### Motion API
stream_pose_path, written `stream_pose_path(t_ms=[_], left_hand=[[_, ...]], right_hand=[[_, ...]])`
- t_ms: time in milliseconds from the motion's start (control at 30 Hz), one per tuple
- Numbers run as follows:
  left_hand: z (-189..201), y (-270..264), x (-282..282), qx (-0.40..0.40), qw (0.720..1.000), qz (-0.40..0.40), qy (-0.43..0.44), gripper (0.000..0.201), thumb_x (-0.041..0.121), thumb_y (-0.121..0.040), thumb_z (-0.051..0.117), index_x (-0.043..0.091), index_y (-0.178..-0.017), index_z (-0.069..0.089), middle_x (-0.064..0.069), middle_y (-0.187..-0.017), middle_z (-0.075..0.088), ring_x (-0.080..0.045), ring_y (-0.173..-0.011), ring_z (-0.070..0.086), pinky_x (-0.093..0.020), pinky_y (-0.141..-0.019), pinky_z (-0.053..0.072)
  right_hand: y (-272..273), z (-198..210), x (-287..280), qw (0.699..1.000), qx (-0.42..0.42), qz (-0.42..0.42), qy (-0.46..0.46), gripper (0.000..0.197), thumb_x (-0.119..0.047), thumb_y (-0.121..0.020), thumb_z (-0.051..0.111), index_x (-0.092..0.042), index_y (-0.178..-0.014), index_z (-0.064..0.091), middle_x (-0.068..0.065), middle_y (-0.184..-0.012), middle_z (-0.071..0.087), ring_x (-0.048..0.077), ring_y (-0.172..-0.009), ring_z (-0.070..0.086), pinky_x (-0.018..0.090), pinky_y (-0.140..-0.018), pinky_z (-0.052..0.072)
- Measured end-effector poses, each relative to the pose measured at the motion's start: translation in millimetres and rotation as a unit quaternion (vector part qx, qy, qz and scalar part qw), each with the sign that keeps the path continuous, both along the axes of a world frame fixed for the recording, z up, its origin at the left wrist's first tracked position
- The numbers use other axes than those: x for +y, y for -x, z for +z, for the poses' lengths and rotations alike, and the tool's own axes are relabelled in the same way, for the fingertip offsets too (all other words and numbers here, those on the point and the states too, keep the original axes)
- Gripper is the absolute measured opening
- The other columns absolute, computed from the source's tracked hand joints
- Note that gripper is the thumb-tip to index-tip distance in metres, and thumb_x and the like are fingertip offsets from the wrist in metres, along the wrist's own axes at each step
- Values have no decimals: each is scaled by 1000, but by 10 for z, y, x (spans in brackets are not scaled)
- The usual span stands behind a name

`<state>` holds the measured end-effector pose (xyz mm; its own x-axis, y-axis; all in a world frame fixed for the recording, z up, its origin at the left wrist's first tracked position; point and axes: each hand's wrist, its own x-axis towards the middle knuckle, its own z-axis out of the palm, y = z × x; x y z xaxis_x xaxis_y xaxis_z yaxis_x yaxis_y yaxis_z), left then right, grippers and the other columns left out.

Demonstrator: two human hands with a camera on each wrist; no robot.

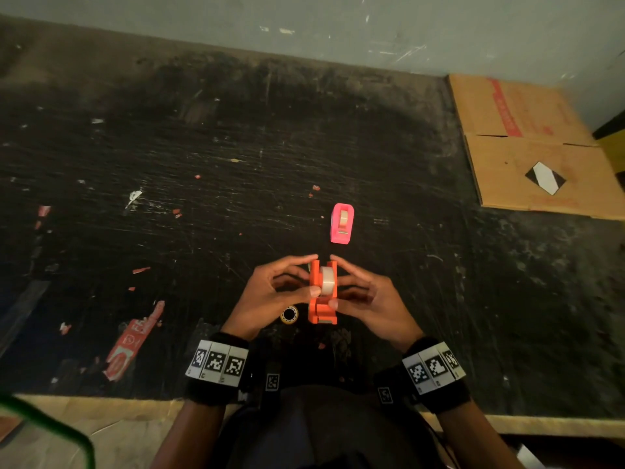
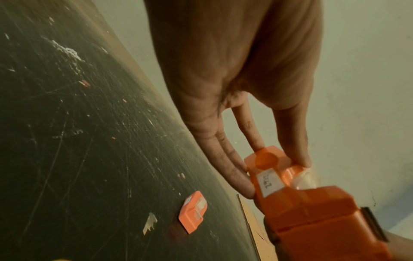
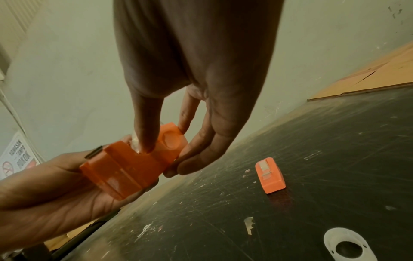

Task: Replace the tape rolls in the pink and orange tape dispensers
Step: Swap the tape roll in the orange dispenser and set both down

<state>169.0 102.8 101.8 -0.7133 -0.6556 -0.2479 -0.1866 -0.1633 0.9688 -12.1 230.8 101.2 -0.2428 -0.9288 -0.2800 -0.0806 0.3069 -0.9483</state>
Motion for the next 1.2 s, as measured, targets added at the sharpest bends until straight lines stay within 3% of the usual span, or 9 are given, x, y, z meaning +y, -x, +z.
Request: stream_pose_path(t_ms=[233, 400, 567, 866, 966, 1033, 1200], left_hand=[[-20, -21, -22, 3, 1000, 0, -24, 63, 10, -76, 82, 27, -133, 61, -2, -106, 77, -15, -102, 73, -32, -95, 55], [-63, -45, -14, 21, 997, 3, -77, 58, 13, -77, 80, 22, -132, 62, -8, -108, 77, -27, -104, 73, -39, -93, 57], [-62, -52, -32, 17, 998, -17, -64, 61, 5, -77, 81, 20, -132, 62, -9, -104, 78, -24, -102, 74, -26, -87, 57], [-33, -38, 6, 27, 997, 6, -67, 56, -3, -76, 79, 8, -129, 64, -12, -102, 78, -28, -97, 75, -26, -80, 60], [-57, -32, 18, 19, 998, 22, -62, 49, -5, -73, 80, 3, -120, 68, -9, -105, 78, -23, -93, 75, -31, -80, 62], [-49, -26, 20, 17, 997, 30, -70, 47, -7, -72, 80, -2, -117, 69, -8, -105, 78, -19, -90, 76, -27, -73, 61], [-11, -12, 4, 23, 994, 33, -104, 49, -11, -73, 77, 4, -119, 67, -16, -90, 78, -23, -81, 77, -32, -64, 63]], right_hand=[[-7, 5, -12, 1000, -4, -5, -2, 79, 2, -81, 80, -22, -150, 47, -1, -118, 77, 10, -109, 73, 21, -93, 54], [4, 4, -52, 999, -14, -37, 12, 78, 3, -81, 80, -22, -148, 49, 4, -116, 77, 13, -107, 74, 22, -90, 56], [28, 35, -88, 998, -18, -52, 20, 77, 0, -80, 81, -34, -142, 51, 0, -112, 78, 13, -103, 75, 23, -88, 57], [39, 95, -96, 999, -11, -46, 13, 78, -4, -77, 85, -24, -145, 52, 0, -111, 79, 12, -103, 75, 23, -90, 58], [24, 85, -97, 999, -11, -51, 13, 79, -3, -75, 86, -21, -145, 54, 1, -109, 80, 10, -101, 75, 26, -90, 58], [21, 87, -103, 999, -11, -50, 10, 79, -5, -74, 87, -23, -144, 54, -1, -109, 80, 10, -100, 75, 28, -91, 57], [20, 116, -124, 999, -9, -44, 10, 78, -6, -75, 87, -22, -144, 55, -3, -108, 80, 9, -100, 75, 24, -88, 57]])
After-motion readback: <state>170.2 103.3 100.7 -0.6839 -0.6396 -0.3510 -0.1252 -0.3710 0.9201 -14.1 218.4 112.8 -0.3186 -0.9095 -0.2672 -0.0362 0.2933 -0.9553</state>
